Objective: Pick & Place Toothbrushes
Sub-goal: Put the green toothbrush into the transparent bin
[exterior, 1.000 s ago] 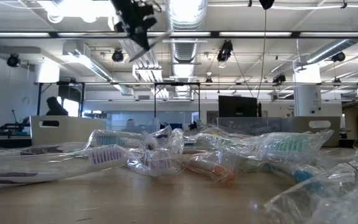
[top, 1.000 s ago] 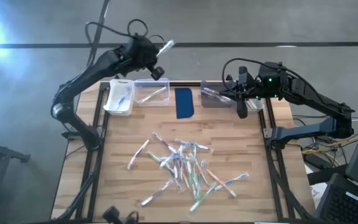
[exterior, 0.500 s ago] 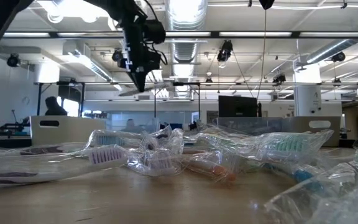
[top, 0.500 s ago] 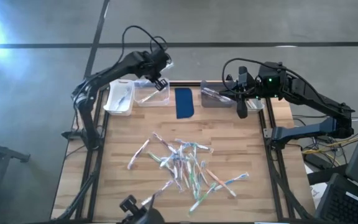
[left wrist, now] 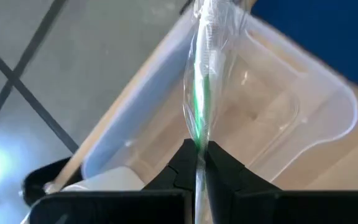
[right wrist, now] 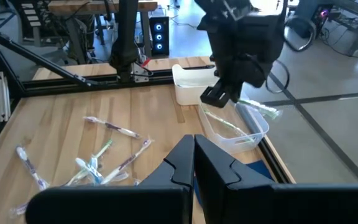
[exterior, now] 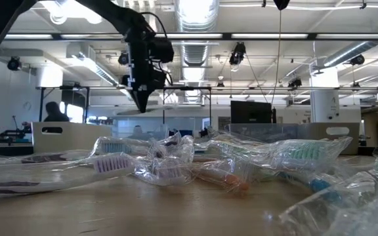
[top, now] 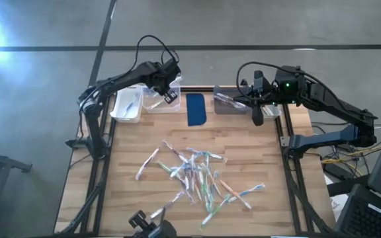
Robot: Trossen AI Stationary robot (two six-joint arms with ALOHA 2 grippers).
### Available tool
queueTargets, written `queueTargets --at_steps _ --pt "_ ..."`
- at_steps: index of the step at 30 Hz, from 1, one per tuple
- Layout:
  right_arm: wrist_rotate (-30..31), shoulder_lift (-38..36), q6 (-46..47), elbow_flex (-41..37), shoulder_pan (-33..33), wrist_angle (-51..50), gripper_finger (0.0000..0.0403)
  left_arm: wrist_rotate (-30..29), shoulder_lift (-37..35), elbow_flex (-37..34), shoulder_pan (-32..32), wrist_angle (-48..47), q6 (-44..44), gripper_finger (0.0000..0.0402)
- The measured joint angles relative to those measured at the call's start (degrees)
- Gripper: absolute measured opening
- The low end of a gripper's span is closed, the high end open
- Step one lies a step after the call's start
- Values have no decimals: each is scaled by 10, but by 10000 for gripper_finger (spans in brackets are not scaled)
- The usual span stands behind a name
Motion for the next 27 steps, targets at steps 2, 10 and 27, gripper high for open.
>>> queueTargets --at_steps 2,10,27 --pt "0 0 0 0 0 0 8 13 0 -21 0 10 -2 16" --pt "0 0 0 0 0 0 8 21 0 -105 0 37 -3 16" --pt "0 0 0 0 0 0 8 21 19 -134 1 111 94 14"
